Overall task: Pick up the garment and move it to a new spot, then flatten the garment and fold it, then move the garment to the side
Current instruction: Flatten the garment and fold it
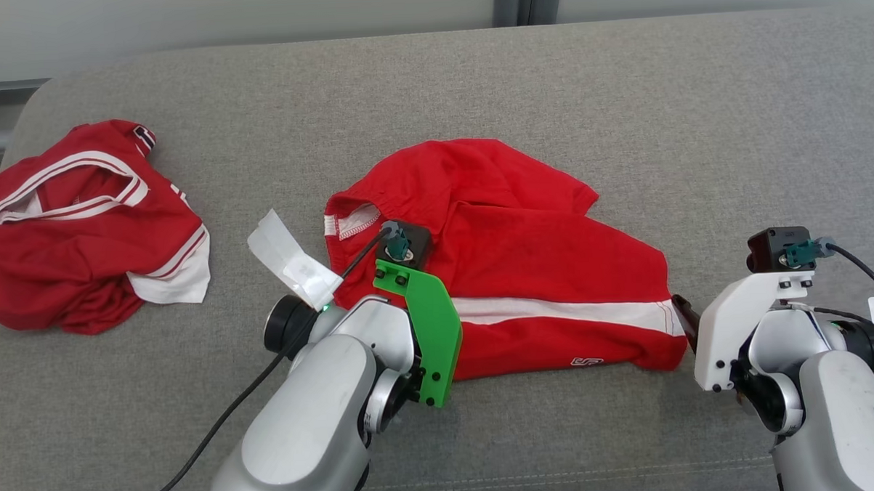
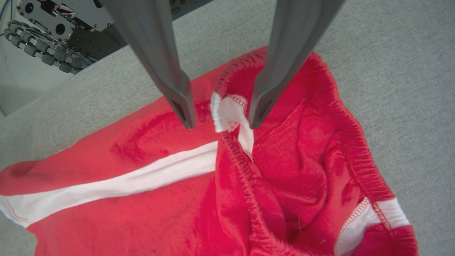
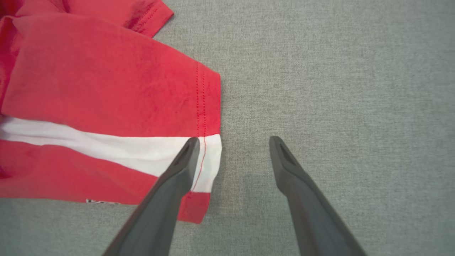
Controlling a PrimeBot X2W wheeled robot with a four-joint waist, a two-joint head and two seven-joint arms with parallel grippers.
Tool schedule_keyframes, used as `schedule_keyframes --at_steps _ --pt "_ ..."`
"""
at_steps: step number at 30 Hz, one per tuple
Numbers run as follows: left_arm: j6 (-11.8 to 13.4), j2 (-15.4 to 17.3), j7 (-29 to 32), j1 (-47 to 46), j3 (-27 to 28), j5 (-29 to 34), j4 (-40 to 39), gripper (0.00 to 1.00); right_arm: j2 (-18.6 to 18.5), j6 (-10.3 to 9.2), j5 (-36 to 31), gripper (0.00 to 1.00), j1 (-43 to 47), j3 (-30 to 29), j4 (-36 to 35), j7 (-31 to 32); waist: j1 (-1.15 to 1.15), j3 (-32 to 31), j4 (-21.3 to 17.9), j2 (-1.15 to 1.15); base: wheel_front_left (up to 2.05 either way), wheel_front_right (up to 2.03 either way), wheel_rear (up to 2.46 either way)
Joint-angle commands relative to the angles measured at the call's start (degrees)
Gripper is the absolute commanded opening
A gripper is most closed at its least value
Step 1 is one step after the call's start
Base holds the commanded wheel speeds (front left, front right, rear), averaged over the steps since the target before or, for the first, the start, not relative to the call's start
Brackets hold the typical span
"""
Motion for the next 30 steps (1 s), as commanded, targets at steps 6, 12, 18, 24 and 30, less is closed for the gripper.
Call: schedule_keyframes --at_steps 6,12,18,24,30 --pt "1.3 0.4 2.5 -0.8 -0.5 -0.5 0.7 0.38 -0.1 -0.02 0.7 1.0 -1.0 1.0 1.0 0.3 0.0 0.3 -0.2 0.0 0.0 0.0 0.0" --pt "1.8 1.0 3.7 -1.2 -0.6 -0.7 0.4 0.22 -0.1 -0.02 2.0 1.0 -2.2 1.7 2.7 1.2 0.0 1.2 -0.2 0.0 0.0 0.0 0.0" --pt "1.8 1.3 4.1 -1.3 -0.7 -1.2 0.4 0.0 -0.1 -0.02 3.7 1.0 -2.8 2.8 4.6 2.7 0.0 1.6 -0.1 0.0 0.0 0.0 0.0" --pt "2.0 1.3 4.0 -1.3 -0.8 -1.4 0.2 0.0 -0.1 -0.02 4.8 1.0 -2.8 2.5 6.0 4.6 0.0 1.5 0.2 0.0 0.0 0.0 0.0" --pt "2.5 1.3 3.1 -1.0 -0.5 -1.7 0.4 0.0 -0.1 -0.02 4.9 0.0 -2.2 2.4 6.5 4.9 0.0 1.1 0.4 0.0 0.0 0.0 0.0"
